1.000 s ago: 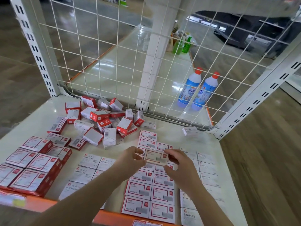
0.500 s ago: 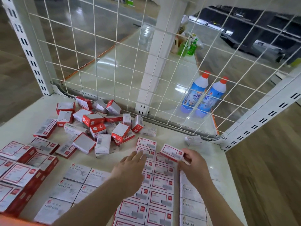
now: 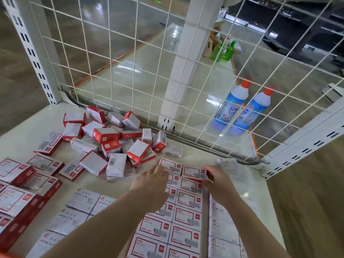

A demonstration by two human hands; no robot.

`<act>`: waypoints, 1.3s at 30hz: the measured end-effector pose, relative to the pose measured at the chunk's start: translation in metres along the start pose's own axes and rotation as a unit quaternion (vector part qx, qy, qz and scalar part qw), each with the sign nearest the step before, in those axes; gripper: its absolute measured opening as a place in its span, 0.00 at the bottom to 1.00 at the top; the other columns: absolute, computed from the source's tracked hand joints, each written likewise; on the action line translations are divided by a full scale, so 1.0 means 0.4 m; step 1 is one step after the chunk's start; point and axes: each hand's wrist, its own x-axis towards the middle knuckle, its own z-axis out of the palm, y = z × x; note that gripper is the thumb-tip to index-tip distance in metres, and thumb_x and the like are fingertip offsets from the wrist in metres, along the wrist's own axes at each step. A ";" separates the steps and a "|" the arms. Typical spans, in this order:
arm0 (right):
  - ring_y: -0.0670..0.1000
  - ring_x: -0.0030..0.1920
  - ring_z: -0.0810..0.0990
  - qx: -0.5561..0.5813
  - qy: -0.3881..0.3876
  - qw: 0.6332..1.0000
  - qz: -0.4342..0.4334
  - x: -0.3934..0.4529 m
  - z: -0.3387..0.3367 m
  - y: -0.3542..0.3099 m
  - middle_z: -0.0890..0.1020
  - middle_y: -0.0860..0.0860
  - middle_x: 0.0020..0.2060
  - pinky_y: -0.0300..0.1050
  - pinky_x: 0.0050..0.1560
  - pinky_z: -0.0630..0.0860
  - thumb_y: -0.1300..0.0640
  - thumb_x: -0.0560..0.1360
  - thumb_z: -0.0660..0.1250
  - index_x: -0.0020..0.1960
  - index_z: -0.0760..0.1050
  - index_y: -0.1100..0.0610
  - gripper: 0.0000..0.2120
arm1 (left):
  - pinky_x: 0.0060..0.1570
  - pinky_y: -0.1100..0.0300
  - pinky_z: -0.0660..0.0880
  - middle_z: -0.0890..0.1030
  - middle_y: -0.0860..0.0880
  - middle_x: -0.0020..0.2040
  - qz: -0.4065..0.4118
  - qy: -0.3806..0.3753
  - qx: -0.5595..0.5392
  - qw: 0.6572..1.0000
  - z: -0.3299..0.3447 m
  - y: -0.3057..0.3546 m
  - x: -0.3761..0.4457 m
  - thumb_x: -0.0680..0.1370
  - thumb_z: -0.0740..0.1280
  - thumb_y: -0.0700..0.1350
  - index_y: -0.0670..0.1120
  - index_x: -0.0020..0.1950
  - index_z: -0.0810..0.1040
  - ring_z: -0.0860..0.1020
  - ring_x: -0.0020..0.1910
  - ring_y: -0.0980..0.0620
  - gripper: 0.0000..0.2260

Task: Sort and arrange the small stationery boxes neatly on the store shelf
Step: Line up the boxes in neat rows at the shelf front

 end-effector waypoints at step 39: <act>0.52 0.45 0.79 0.075 0.068 0.985 0.142 0.108 -0.046 0.328 0.81 0.52 0.46 0.46 0.43 0.76 0.52 0.54 0.59 0.48 0.75 0.55 0.23 | 0.64 0.54 0.67 0.70 0.48 0.68 0.028 -0.019 0.073 0.997 0.055 0.156 0.037 0.79 0.61 0.44 0.46 0.70 0.67 0.69 0.66 0.48 0.19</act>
